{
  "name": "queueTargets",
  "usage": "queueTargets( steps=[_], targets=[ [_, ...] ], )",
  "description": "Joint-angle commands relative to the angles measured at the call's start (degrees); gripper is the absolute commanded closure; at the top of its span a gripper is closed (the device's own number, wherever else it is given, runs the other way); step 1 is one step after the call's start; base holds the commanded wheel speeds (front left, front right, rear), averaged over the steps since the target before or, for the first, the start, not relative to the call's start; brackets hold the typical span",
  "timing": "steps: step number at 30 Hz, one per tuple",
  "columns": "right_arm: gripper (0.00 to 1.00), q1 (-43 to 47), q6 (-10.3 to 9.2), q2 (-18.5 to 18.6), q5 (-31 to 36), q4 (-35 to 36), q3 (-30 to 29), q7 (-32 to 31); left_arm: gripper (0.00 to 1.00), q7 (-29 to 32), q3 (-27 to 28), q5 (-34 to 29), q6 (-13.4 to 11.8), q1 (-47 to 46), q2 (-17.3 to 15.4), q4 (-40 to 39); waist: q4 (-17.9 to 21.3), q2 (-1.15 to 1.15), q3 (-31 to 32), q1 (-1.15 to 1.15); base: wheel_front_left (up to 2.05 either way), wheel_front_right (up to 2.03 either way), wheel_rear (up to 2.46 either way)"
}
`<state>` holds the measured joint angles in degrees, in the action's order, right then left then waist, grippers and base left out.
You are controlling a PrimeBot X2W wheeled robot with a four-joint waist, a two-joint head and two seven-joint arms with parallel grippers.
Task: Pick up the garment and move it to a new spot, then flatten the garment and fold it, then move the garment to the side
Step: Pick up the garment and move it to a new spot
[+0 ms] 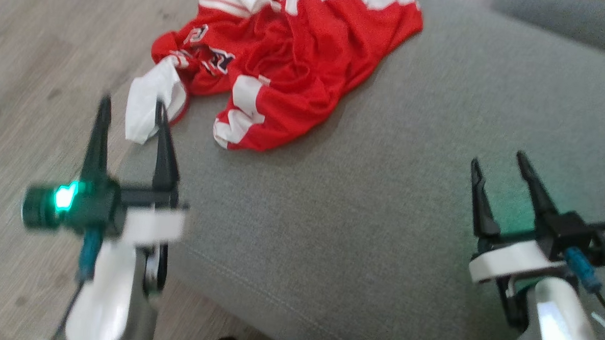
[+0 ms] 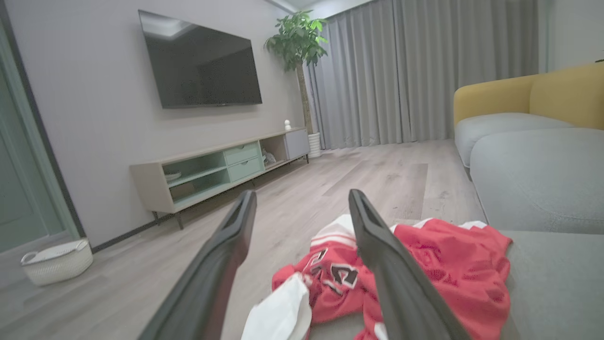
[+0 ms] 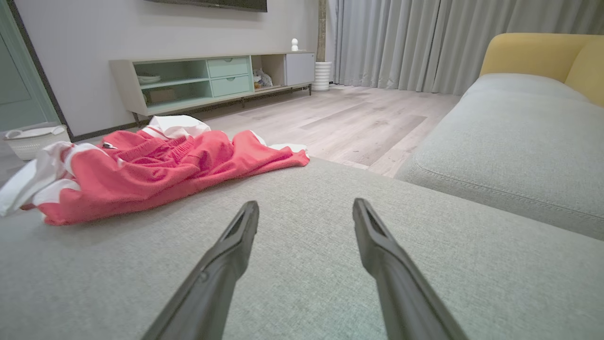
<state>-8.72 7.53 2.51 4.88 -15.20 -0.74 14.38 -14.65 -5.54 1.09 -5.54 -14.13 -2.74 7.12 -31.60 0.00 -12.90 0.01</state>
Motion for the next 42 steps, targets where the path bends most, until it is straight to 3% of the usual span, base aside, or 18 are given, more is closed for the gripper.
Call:
queueTargets(
  steps=[1, 5, 8, 12, 20, 29, 30, 31, 32, 36, 42],
  targets=[
    [0.0, -2.7, -0.04, 0.4, 1.4, 2.3, 0.7, 0.6, 0.0, -0.3, 1.5, 0.0, 0.5, -4.7, -0.7, -1.0, -0.9, 0.0, -5.4, -0.01, 0.0, 0.0, 0.0],
    [0.0, -4.8, -0.04, 0.9, 5.2, 3.8, -0.8, 0.6, 0.0, -0.3, 0.0, 2.8, 3.3, -12.5, -0.4, 9.9, -0.4, 0.0, -9.7, -0.01, 0.0, 0.0, 0.0],
    [0.0, -6.1, -0.04, 2.0, 6.0, 4.3, -0.5, 0.6, 0.0, -0.3, -0.1, 5.7, 3.9, -18.2, -0.2, 20.6, 1.0, 0.0, -11.4, -0.01, 0.0, 0.0, 0.0],
    [0.0, -7.4, -0.04, 3.2, 6.5, 5.9, 0.1, 0.6, 0.0, -0.3, -1.3, 13.9, 5.0, -23.7, -0.2, 30.7, 3.1, 0.0, -13.1, -0.01, 0.0, 0.0, 0.0],
    [0.0, -9.4, -0.04, 5.1, 6.8, 7.9, 1.0, 0.6, 0.0, -0.3, -6.0, 24.5, 7.9, -29.1, -0.1, 38.8, 6.0, 0.0, -16.7, -0.01, 0.0, 0.0, 0.0],
    [0.0, -10.6, -0.04, 5.3, 7.5, 9.2, 2.0, 0.6, 0.0, -0.3, -10.3, 29.1, 6.9, -33.8, -0.1, 47.6, 9.1, 0.0, -19.0, -0.01, 0.0, 0.0, 0.0],
    [0.0, -10.7, -0.04, 5.2, 7.5, 9.3, 2.0, 0.6, 0.22, -0.3, -10.0, 28.6, 6.6, -34.4, -0.1, 47.3, 9.5, 0.0, -19.0, -0.01, 0.0, 0.0, 0.0],
    [0.0, -10.8, -0.04, 5.0, 7.6, 9.4, 1.9, 0.6, 0.8, -0.3, -9.3, 27.6, 6.2, -34.8, -0.1, 46.5, 9.9, 0.0, -18.9, -0.01, 0.0, 0.0, 0.0],
    [0.0, -10.9, -0.04, 4.8, 7.5, 9.5, 1.9, 0.6, 1.0, -0.3, -8.6, 26.3, 5.9, -34.9, -0.3, 45.4, 10.5, 0.0, -18.6, -0.01, 0.0, 0.0, 0.0],
    [0.0, -11.1, -0.04, 3.2, 6.9, 9.5, 1.8, 0.6, 1.0, -0.3, -5.5, 19.8, 5.3, -34.4, -2.0, 38.0, 13.1, 0.0, -15.6, -0.01, 0.0, 0.0, 0.0],
    [0.0, -11.2, -0.04, 1.1, 4.8, 9.5, 2.2, 0.6, 1.0, -0.3, -3.1, 13.0, 7.1, -34.7, -4.7, 29.6, 18.6, 0.0, -10.3, -0.01, 0.0, 0.0, 0.0]
  ],
)
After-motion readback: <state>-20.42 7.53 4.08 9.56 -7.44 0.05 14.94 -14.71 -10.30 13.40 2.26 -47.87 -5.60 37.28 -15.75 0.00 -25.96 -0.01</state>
